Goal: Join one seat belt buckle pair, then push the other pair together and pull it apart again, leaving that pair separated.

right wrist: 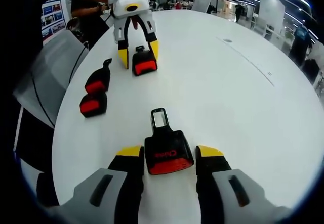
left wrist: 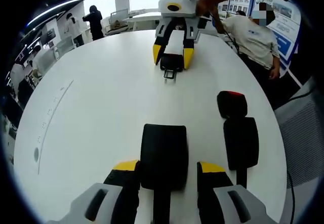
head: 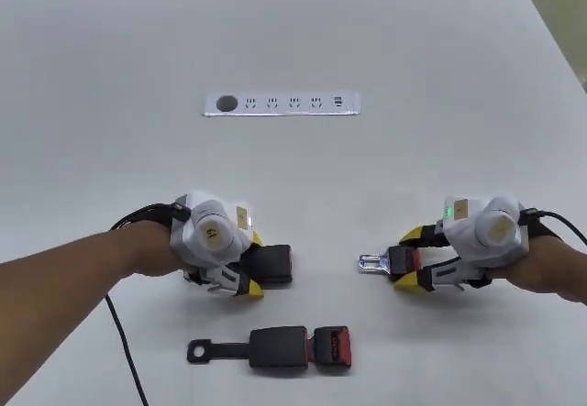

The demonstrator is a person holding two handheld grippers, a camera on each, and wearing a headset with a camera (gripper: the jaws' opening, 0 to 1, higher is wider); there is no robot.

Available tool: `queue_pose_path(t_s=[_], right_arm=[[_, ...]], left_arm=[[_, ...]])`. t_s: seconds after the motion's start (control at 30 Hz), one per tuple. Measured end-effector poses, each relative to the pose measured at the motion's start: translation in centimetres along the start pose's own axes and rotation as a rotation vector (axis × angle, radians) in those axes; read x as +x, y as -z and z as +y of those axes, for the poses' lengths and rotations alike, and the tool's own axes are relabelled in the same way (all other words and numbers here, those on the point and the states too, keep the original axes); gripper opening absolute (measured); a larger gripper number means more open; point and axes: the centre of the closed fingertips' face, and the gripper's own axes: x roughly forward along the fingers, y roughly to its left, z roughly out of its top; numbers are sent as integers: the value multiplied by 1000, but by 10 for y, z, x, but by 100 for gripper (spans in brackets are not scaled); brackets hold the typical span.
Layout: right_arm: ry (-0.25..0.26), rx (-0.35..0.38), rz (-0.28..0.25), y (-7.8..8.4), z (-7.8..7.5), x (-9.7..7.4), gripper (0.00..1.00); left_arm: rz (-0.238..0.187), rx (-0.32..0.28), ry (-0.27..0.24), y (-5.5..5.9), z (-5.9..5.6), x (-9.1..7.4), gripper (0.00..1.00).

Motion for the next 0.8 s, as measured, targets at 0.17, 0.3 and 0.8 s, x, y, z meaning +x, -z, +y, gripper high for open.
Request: queue_pose_path(t_s=[0.17,0.3,0.8], right_arm=[[43,23,-21,-1,-4,-2,56],[116,94,-74,-6,-10,-11,59],[419,268,-254,-32,-18,-41,79]], left_arm=[[-37,-101,-27,-7,2,-3,75],[-80,-188,-75,-9,13,-11,79],[-215,-413,-214,-13,20,-40,95]])
